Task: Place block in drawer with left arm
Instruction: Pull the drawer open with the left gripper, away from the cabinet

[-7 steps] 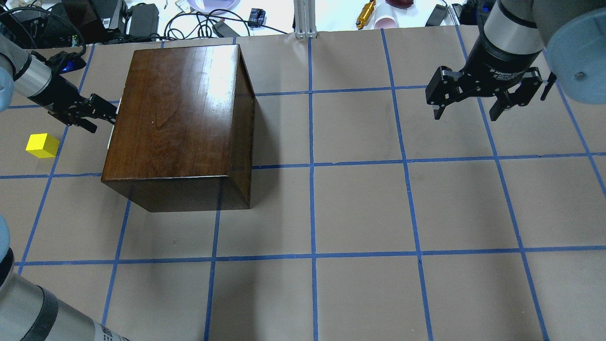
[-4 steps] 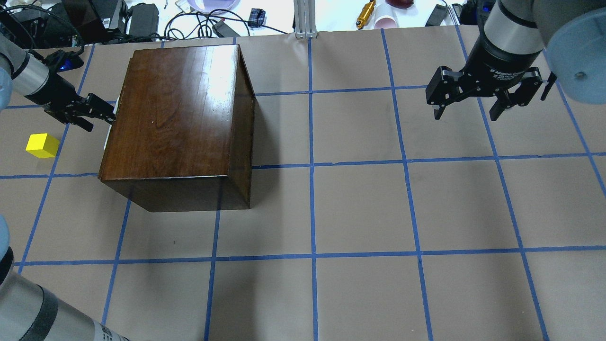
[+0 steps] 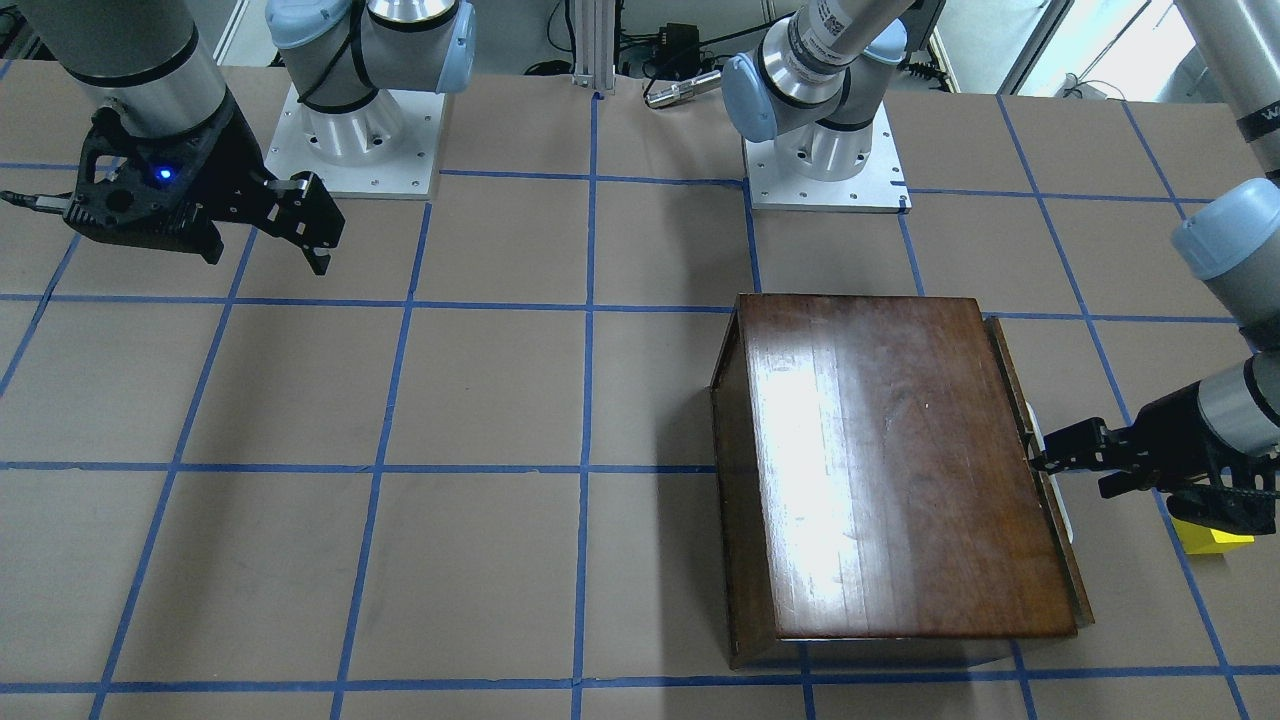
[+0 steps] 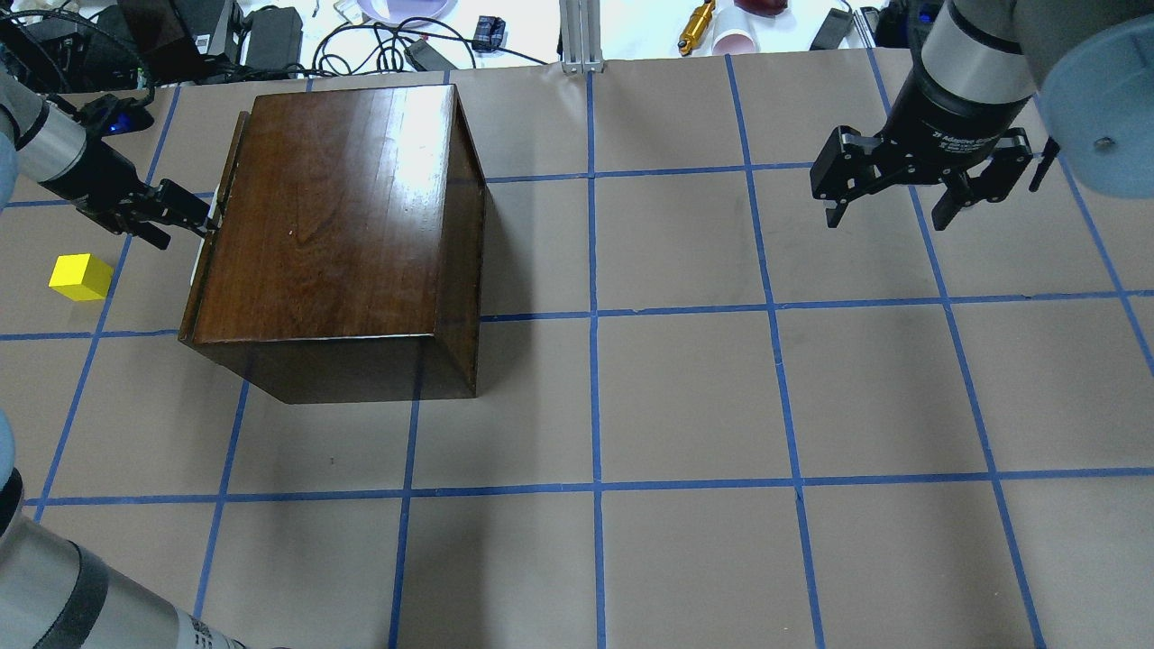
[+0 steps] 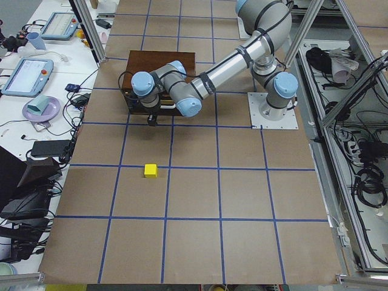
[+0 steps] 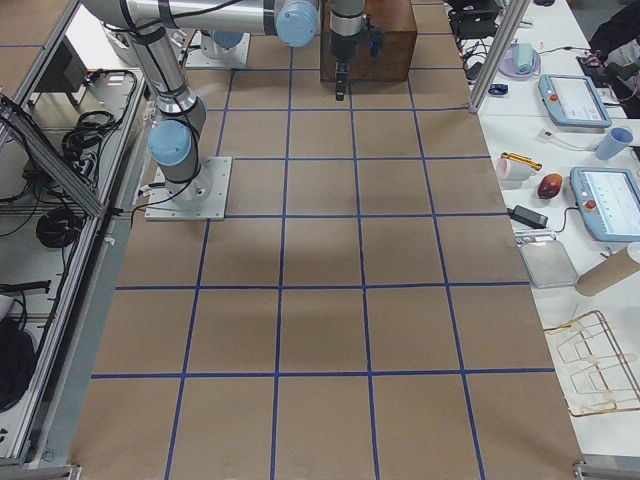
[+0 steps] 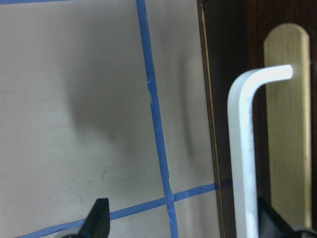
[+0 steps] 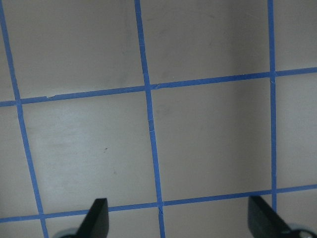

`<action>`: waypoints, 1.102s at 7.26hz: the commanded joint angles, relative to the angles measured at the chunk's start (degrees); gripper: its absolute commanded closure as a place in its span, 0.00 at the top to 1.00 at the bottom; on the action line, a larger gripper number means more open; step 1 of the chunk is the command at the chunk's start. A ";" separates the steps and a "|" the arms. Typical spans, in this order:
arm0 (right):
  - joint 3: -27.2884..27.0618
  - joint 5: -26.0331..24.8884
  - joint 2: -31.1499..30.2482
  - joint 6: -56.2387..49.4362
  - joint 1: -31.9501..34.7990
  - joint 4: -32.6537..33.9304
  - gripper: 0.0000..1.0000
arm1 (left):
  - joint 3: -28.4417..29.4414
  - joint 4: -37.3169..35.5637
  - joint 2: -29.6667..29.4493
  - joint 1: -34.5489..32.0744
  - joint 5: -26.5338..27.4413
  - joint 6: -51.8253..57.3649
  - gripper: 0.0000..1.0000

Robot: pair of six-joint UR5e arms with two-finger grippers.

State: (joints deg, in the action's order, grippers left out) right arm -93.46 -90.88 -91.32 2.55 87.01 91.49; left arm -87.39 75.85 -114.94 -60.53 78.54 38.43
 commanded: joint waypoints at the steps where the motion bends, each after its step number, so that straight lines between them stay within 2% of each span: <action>1: 0.03 0.00 0.00 0.00 0.00 0.00 1.00 | 0.20 0.00 -0.02 0.06 0.21 1.64 1.00; 8: 0.03 0.00 0.00 0.00 0.00 0.00 1.00 | 2.31 0.00 -1.34 1.11 0.38 7.53 1.00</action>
State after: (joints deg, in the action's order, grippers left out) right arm -93.46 -90.88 -91.32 2.55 87.00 91.50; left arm -85.72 75.86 -115.78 -59.46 78.84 45.00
